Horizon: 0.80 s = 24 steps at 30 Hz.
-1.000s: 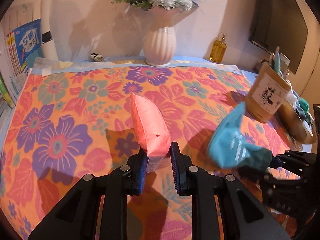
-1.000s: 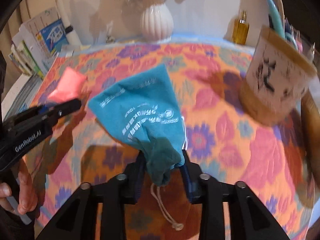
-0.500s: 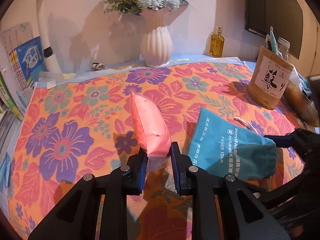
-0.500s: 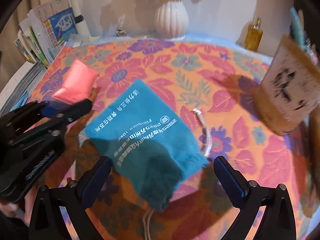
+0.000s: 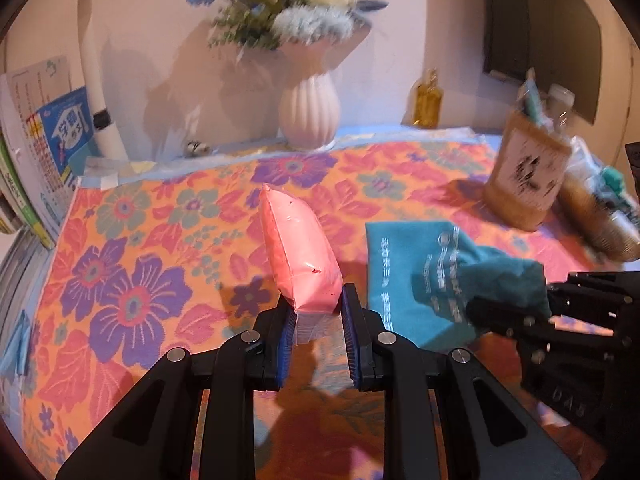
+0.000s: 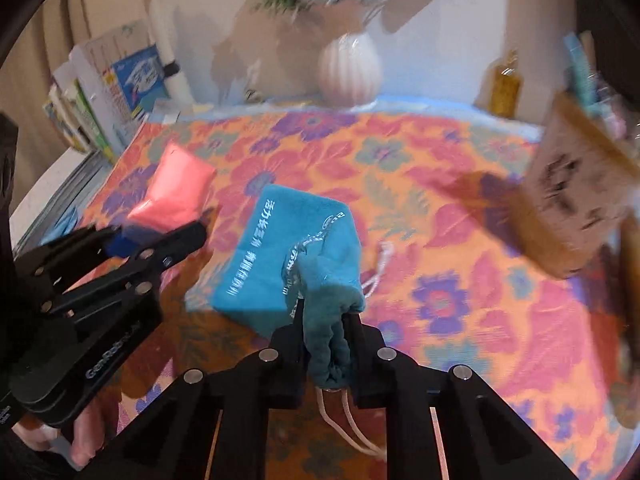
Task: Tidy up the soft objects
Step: 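Hold the pink packet with left gripper while right gripper regrasps the teal pouch, then carry the pink packet and teal pouch over the glass bowl and open both grippers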
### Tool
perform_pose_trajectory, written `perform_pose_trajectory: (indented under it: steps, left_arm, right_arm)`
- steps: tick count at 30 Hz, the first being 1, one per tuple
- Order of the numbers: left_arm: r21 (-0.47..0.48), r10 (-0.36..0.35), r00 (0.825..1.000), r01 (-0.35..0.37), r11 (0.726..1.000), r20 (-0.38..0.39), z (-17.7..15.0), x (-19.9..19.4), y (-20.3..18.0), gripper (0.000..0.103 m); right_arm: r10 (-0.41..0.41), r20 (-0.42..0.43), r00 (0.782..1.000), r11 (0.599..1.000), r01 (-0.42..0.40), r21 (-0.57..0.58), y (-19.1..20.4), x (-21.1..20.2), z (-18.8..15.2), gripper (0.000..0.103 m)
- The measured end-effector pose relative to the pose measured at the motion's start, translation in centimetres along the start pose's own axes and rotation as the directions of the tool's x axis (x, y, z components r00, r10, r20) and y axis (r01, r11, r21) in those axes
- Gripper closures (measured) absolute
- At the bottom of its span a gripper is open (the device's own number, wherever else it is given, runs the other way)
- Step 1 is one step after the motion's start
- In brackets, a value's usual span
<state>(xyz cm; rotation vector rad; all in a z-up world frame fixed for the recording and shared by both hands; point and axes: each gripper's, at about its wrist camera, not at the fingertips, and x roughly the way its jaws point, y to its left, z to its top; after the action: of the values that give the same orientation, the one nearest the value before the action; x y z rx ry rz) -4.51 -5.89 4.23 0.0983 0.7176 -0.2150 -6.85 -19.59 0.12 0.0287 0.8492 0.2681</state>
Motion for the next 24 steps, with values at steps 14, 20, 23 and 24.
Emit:
perform_pose_trajectory:
  steps: [14,20,23,24]
  left_arm:
    - [0.163,-0.239,0.953,0.21,0.964,0.184,11.1,-7.2,-12.7,0.084]
    - [0.287,-0.382,0.914,0.333,0.898,0.135,14.2,-6.0,-22.5,0.084]
    - [0.287,-0.456,0.889,0.426,0.858,0.044,15.3,-3.2,-26.7,0.084]
    - [0.282,-0.473,0.881,0.449,0.848,0.02,15.5,-2.5,-27.5,0.084]
  right_arm:
    - [-0.274,0.324,0.906,0.934,0.17,0.314,-12.3,-17.5,3.2,0.089]
    - [-0.406,0.298,0.864,0.809,0.188,0.556,-22.5,-21.5,1.9,0.089]
    - [-0.352,0.251,0.902,0.742,0.106,0.662,-27.9,-20.6,0.4,0.089]
    - [-0.341,0.234,0.91,0.719,0.092,0.689,-29.3,-20.2,0.0,0.089]
